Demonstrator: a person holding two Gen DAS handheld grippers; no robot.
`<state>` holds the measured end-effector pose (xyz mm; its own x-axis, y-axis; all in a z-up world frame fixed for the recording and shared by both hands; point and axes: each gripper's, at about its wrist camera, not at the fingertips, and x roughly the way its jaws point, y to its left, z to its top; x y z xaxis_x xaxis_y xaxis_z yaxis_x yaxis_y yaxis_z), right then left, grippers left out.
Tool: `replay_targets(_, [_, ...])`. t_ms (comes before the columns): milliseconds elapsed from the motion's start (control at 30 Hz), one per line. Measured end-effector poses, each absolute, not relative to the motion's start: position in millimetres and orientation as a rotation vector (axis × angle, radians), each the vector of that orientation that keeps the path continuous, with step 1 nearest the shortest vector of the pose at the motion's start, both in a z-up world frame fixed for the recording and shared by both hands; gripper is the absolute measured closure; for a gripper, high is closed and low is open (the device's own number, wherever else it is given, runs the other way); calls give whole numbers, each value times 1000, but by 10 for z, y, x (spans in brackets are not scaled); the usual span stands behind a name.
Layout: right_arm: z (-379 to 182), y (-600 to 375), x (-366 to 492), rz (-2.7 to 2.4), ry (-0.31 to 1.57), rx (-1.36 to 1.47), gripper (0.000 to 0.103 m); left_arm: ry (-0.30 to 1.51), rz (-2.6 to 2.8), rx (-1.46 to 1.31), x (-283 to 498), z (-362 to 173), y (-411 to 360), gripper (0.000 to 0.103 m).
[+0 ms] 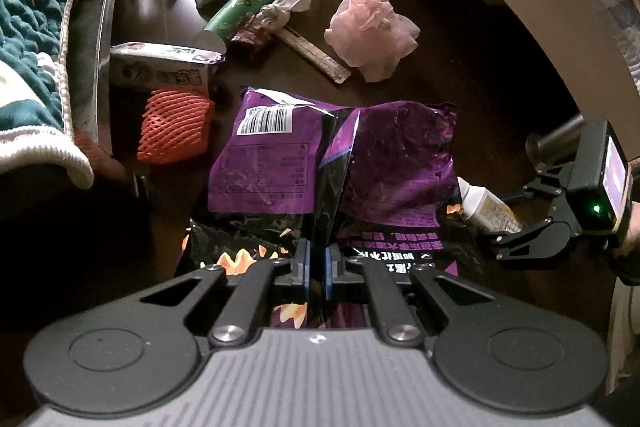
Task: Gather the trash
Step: 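Carry the purple bag and yogurt bottle up toward the green wastebasket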
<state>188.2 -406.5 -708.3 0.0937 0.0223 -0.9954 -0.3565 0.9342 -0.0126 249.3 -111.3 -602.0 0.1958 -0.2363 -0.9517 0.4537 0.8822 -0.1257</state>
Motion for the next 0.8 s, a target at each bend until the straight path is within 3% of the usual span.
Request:
replay_targets(333, [-6270,-3961,2118,219,1310,-244,51,1226,-484,137,2574,-5670,-1182,97])
replay_targets(800, [-4382,-3813,2449,156,1080,-156,51,899,-439,103,2714,-4027,-1194,97])
